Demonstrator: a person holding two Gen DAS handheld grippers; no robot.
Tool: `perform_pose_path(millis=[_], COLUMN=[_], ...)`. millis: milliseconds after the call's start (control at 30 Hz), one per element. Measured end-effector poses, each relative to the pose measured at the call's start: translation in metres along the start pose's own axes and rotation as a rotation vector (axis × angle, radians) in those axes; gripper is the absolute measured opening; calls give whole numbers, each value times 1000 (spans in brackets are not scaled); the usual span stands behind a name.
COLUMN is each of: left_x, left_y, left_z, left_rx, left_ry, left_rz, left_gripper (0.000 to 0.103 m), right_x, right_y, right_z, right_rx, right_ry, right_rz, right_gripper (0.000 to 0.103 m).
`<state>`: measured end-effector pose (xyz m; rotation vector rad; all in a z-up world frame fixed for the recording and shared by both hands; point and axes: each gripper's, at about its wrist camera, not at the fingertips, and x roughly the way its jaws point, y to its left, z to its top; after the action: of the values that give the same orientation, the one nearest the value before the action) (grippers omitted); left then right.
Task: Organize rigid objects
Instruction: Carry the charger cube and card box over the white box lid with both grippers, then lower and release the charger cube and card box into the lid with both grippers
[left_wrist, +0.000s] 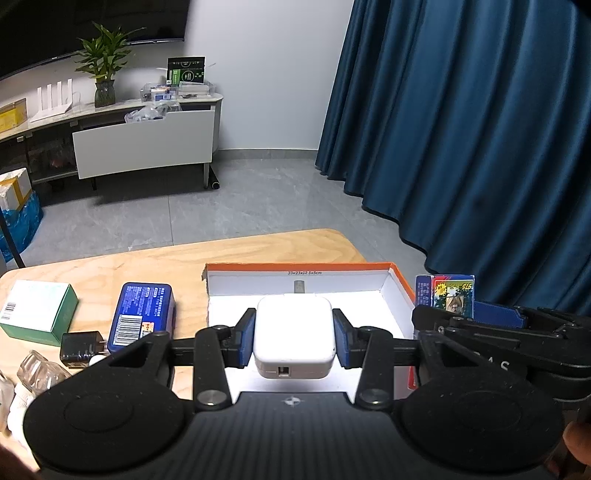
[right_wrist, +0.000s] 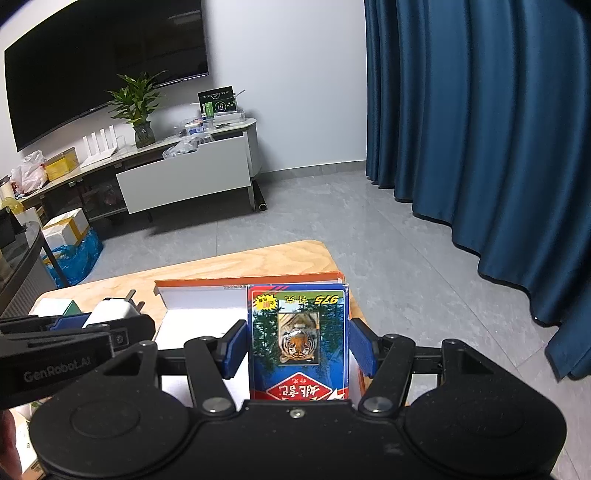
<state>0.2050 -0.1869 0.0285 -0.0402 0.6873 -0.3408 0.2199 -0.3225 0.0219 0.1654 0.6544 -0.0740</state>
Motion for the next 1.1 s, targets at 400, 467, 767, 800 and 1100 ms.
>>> perform_pose_path(millis=[400, 467, 767, 800, 1100], left_x=[4, 5, 7, 7, 11], left_y=[2, 2, 4, 4, 7], left_z=[-2, -2, -4, -4, -5], left_rx=[-2, -3, -8, -9, -19], left_ry=[8, 9, 14, 16, 23], left_rz=[3, 4, 5, 5, 3], left_gripper=[42, 42, 42, 42, 42], right_x=[4, 4, 9, 9, 19], right_y=[2, 2, 4, 4, 8], right_z=[0, -1, -1, -1, -2], right_rx=[0, 0, -3, -5, -21], right_ry=[12, 13, 29, 29, 47], right_rz=[-6, -4, -6, -5, -8], right_gripper=[71, 71, 71, 71, 71])
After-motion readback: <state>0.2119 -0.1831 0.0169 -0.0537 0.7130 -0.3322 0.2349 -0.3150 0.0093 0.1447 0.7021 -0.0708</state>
